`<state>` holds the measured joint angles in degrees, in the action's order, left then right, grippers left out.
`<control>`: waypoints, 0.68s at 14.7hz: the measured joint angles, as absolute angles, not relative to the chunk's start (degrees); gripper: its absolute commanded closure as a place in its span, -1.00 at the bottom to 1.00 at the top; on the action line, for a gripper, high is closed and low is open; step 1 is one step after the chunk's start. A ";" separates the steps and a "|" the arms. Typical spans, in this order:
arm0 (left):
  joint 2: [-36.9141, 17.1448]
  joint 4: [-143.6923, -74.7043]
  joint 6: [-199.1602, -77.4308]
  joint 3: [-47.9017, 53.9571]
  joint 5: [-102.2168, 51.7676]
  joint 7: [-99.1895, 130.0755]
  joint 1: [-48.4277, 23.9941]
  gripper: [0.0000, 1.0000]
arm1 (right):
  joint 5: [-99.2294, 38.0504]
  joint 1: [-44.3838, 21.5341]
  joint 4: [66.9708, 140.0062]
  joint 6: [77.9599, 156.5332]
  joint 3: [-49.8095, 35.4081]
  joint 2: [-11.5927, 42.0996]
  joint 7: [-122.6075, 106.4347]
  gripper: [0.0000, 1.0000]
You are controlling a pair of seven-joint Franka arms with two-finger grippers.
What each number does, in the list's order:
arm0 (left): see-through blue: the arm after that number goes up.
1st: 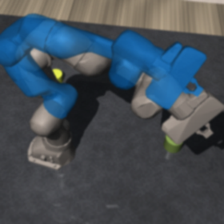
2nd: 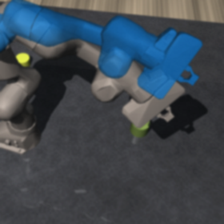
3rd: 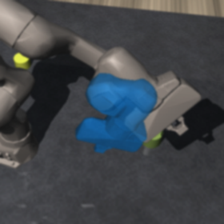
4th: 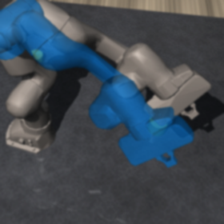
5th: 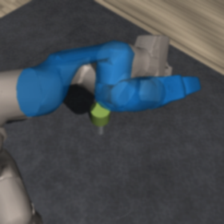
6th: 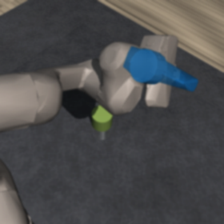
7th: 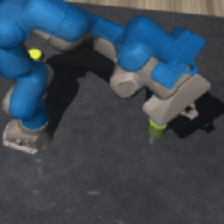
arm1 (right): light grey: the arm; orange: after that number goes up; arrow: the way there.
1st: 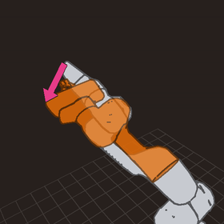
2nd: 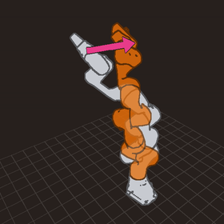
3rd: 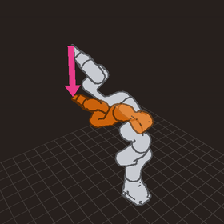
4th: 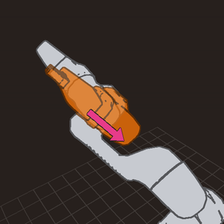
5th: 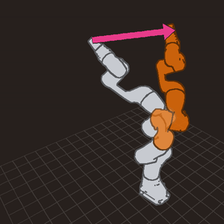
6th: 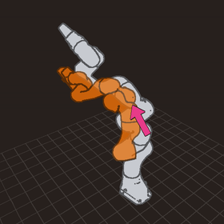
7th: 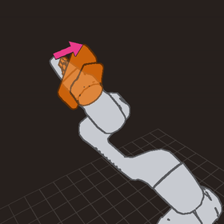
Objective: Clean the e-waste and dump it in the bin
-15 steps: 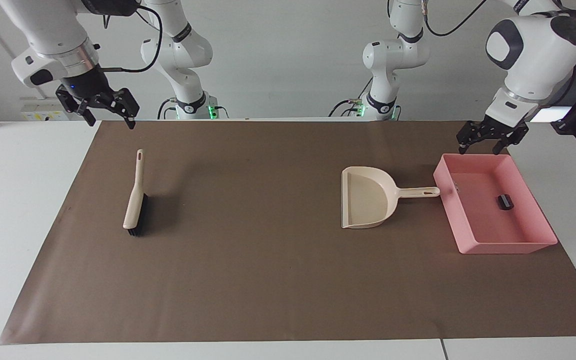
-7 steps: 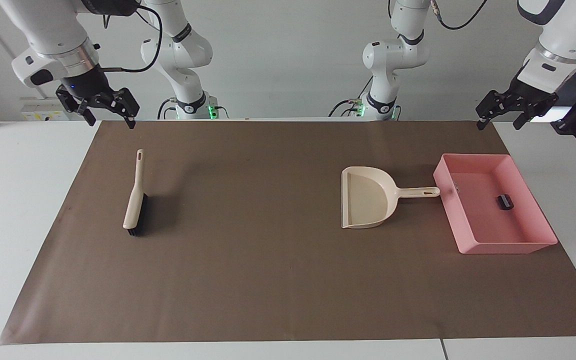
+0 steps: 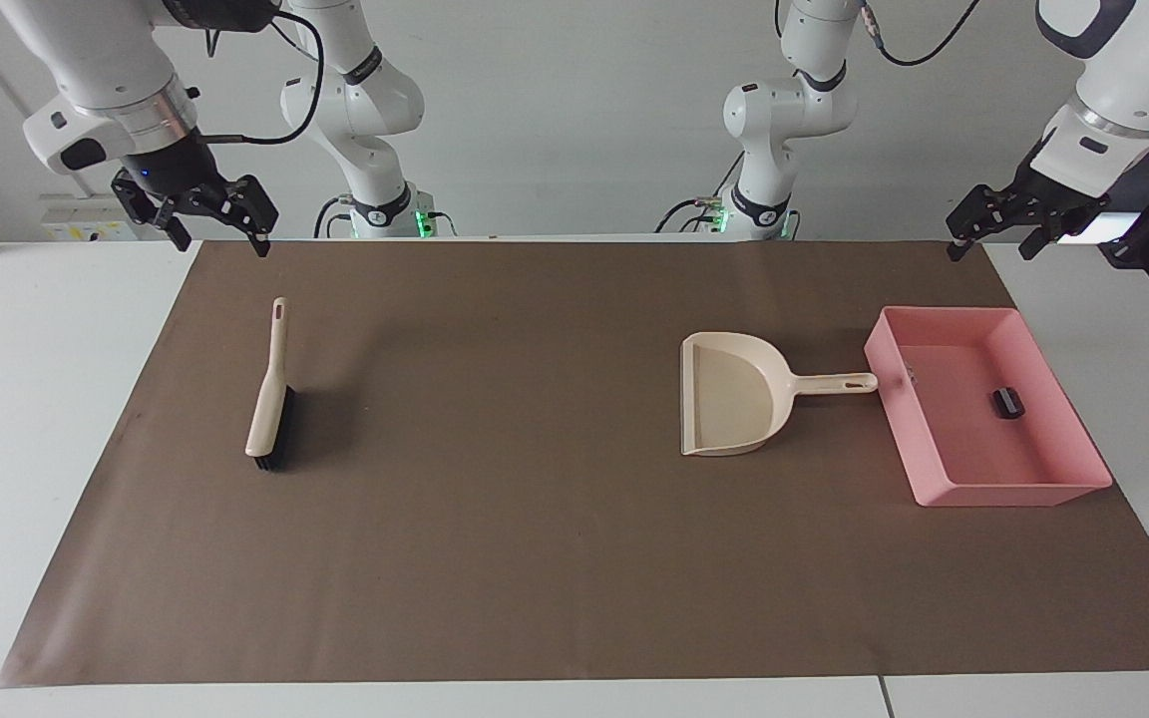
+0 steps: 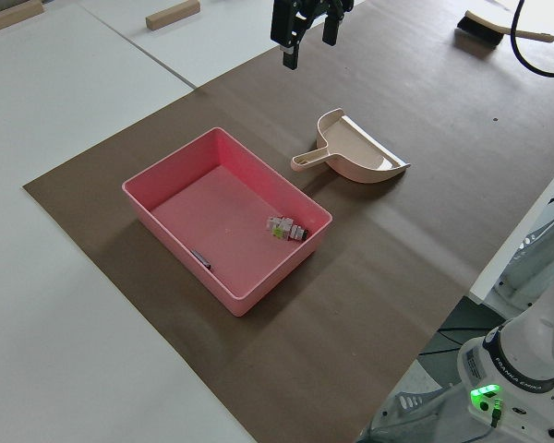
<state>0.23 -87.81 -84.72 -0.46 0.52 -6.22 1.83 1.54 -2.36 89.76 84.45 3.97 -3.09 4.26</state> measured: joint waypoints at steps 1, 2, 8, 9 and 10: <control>0.58 -88.70 -85.37 -0.46 0.52 -6.18 1.83 -0.96 | 1.54 -2.36 89.76 84.45 3.97 -3.09 4.26 -1.00; 0.90 -89.32 -85.85 -0.46 0.52 -6.17 1.83 -0.96 | 1.54 -2.36 89.76 84.45 3.97 -3.09 4.26 -1.00; 1.46 -89.86 -87.41 -0.27 0.51 -6.17 1.76 -0.96 | 1.54 -2.36 89.76 84.45 3.97 -3.09 4.26 -1.00; 1.46 -89.90 -87.41 -0.27 0.51 -6.18 1.76 -0.96 | 1.54 -2.36 89.76 84.45 3.97 -3.09 4.26 -1.00; 1.46 -89.93 -87.41 -0.27 0.51 -6.18 1.76 -0.97 | 1.54 -2.36 89.76 84.45 3.97 -3.09 4.26 -1.00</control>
